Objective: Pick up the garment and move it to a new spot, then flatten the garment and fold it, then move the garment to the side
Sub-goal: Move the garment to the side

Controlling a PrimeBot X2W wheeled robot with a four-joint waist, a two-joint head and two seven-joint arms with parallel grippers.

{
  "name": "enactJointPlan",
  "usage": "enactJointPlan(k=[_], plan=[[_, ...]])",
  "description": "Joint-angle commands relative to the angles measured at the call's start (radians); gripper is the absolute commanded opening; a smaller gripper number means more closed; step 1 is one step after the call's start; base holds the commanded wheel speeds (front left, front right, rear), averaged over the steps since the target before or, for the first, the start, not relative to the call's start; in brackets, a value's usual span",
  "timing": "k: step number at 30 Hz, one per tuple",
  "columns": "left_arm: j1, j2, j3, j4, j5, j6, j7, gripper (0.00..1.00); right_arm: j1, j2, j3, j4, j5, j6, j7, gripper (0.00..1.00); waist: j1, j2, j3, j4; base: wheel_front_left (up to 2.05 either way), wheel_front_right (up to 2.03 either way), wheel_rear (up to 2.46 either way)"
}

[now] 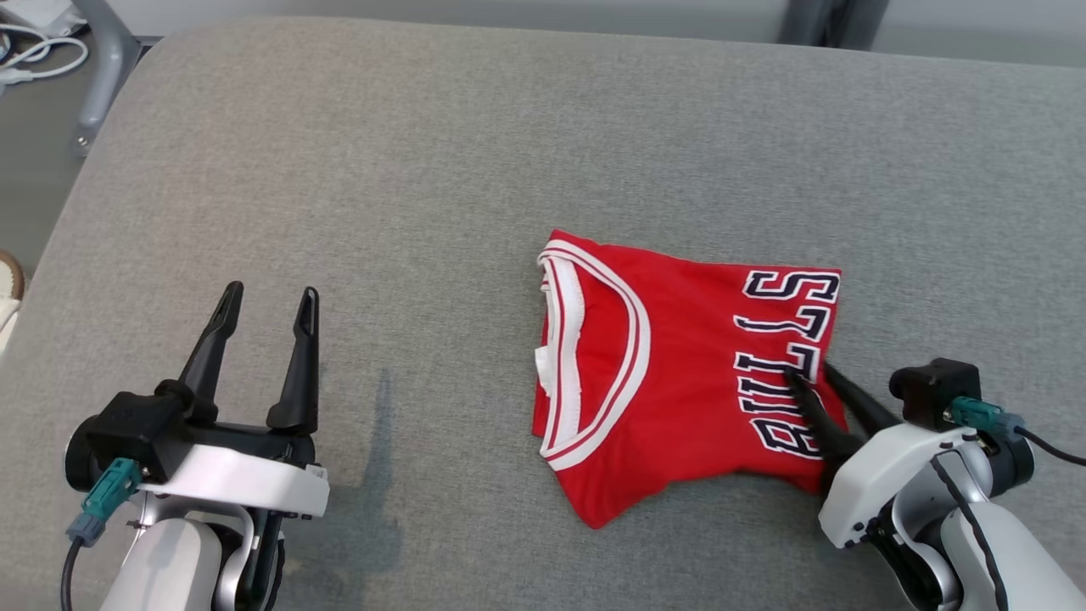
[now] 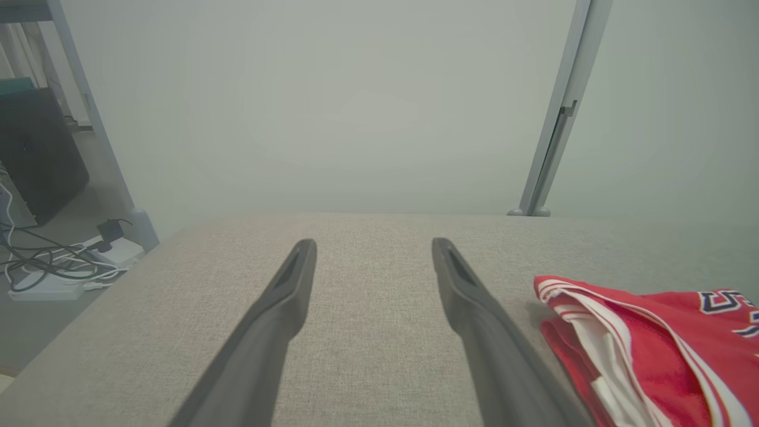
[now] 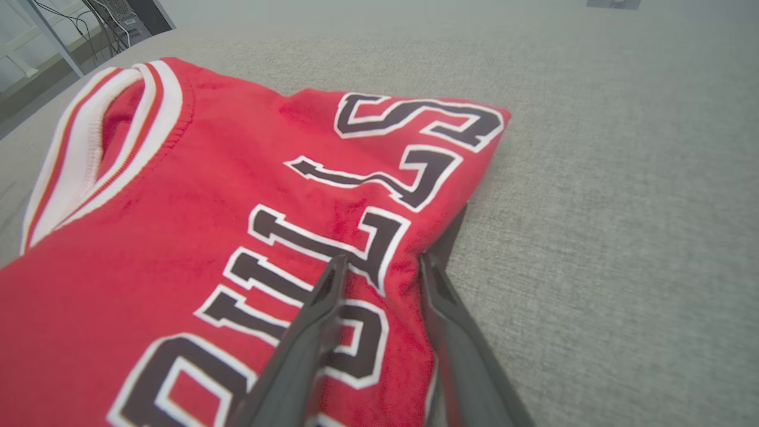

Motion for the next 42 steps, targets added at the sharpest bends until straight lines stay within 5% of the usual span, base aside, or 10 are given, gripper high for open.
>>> enactJointPlan(k=[1,9,21,26,36,42], plan=[[-0.015,0.004,0.003,0.002,-0.003,-0.004,-0.004,1.0,-0.01,-0.008,0.003,0.004,0.009,0.0,0.003,0.0,0.0,0.0,-0.003,-0.007,0.0,0.0,0.0],[-0.016,0.025,0.021,0.008,0.001,-0.006,-0.015,1.0,-0.025,-0.086,0.052,-0.059,-0.024,0.0,0.002,0.0,0.0,0.0,-0.004,-0.127,0.0,0.0,0.0],[-0.044,0.067,0.016,-0.077,0.028,0.005,0.021,1.0,-0.01,-0.258,-0.015,-0.266,-0.098,0.0,0.025,0.0,0.0,0.0,0.062,-0.442,0.0,0.0,0.0],[-0.075,0.085,-0.001,-0.104,0.048,0.008,0.05,1.0,-0.063,-0.311,-0.062,-0.307,-0.101,0.0,0.015,0.0,0.0,0.0,0.102,-0.524,0.0,0.0,0.0],[-0.169,0.103,-0.04,-0.111,0.068,-0.026,0.087,1.0,-0.278,-0.344,-0.083,-0.158,-0.045,0.0,-0.1,0.0,0.0,0.0,0.182,-0.549,0.0,0.0,0.0],[-0.213,0.101,-0.076,-0.11,0.081,-0.042,0.097,1.0,-0.413,-0.406,-0.114,0.11,0.008,0.0,-0.204,0.0,0.0,0.0,0.244,-0.51,0.0,0.0,0.0]])
